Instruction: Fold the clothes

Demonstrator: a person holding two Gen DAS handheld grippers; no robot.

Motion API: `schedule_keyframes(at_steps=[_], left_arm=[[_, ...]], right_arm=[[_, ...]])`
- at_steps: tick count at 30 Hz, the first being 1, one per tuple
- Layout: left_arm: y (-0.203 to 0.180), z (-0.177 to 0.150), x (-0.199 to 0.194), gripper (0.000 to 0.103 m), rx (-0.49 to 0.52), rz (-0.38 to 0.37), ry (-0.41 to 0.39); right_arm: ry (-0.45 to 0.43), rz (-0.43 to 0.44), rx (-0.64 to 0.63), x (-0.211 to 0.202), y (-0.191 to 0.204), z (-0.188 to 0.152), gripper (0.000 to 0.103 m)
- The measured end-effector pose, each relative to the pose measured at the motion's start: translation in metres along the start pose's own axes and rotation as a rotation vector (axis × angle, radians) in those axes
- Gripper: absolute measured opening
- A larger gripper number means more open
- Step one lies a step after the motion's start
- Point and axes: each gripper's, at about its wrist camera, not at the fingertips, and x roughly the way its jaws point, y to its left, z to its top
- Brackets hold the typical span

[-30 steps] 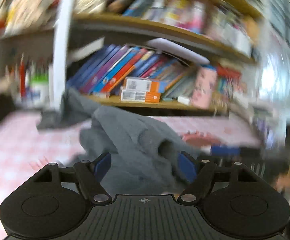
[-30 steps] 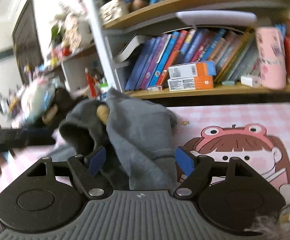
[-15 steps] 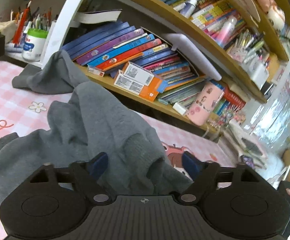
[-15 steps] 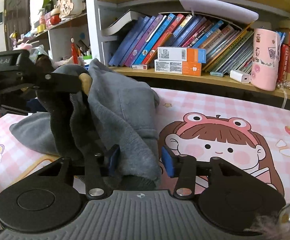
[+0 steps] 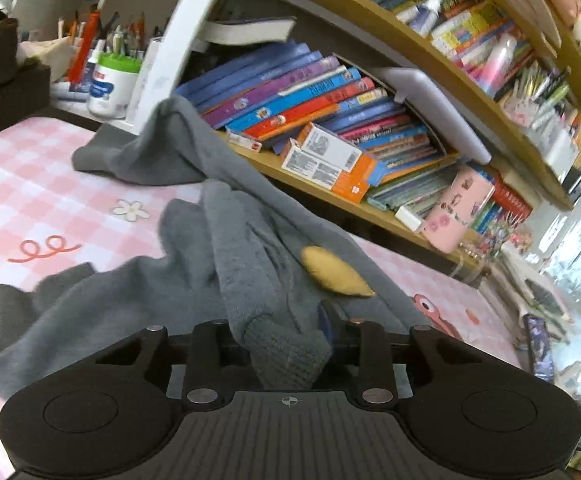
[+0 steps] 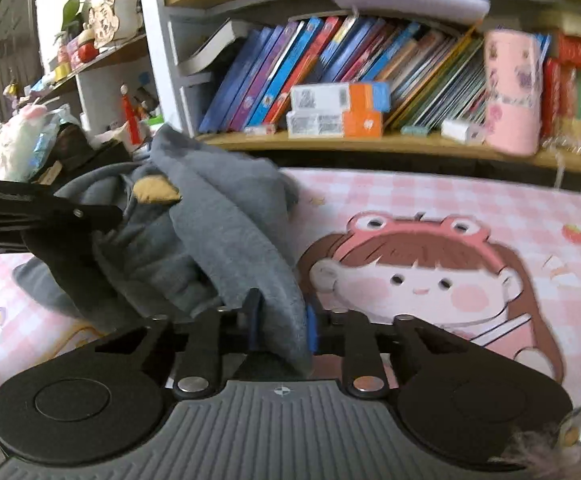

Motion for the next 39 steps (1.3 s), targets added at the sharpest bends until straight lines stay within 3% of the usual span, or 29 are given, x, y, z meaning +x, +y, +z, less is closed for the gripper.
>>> schedule_keyframes(at_steps=[2,4,8,11,13,16,20,23,27,29,31,33,35,37,39], left_arm=[[0.012,0.007,-0.019,0.028,-0.023,-0.038,-0.035],[0.017,0.016,-0.048,0.028,0.002,-0.04,-0.12],[0.013,0.038,-0.108,0.025,0.087,-0.027,-0.307],[-0.002,0.054,-0.14,0.024,0.122,-0.085,-0.411],[-0.017,0.066,-0.148,0.024,0.156,-0.141,-0.431],[-0.034,0.088,-0.124,0.024,0.149,-0.194,-0.336],[-0.067,0.12,-0.065,0.023,0.156,-0.23,-0.238],[-0.101,0.152,-0.035,0.021,0.168,-0.339,-0.26],[-0.131,0.197,-0.07,0.021,0.088,-0.709,-0.485],[-0.138,0.208,-0.105,0.021,0.092,-0.878,-0.637],[-0.129,0.208,-0.137,0.021,0.101,-0.97,-0.742],[-0.115,0.203,-0.15,0.021,0.106,-0.948,-0.772],[-0.093,0.196,-0.144,0.021,0.095,-0.851,-0.732],[-0.062,0.188,-0.118,0.021,0.042,-0.73,-0.619],[-0.03,0.175,-0.083,0.021,0.011,-0.608,-0.475]], right_arm=[[0.03,0.073,0.009,0.002,0.006,-0.003,0.016],[0.063,0.186,0.038,0.002,0.014,-0.007,0.012],[0.149,0.503,0.129,0.006,0.049,-0.017,0.011],[0.203,0.756,0.19,0.005,0.083,-0.021,0.01],[0.216,0.916,0.228,0.0,0.1,-0.019,0.01],[0.192,1.045,0.294,-0.009,0.101,-0.012,0.009],[0.078,0.993,0.459,-0.012,0.057,-0.001,0.009],[-0.105,0.889,0.541,-0.029,0.014,0.024,0.008],[-0.462,0.678,0.413,-0.1,-0.015,0.076,0.008],[-0.646,0.665,0.351,-0.142,-0.011,0.092,0.008],[-0.771,0.694,0.276,-0.172,-0.002,0.098,0.008],[-0.779,0.701,0.223,-0.178,0.012,0.099,0.007],[-0.687,0.701,0.194,-0.161,0.027,0.098,0.008],[-0.55,0.702,0.195,-0.131,0.038,0.092,0.008],[-0.355,0.714,0.247,-0.088,0.055,0.075,0.008]])
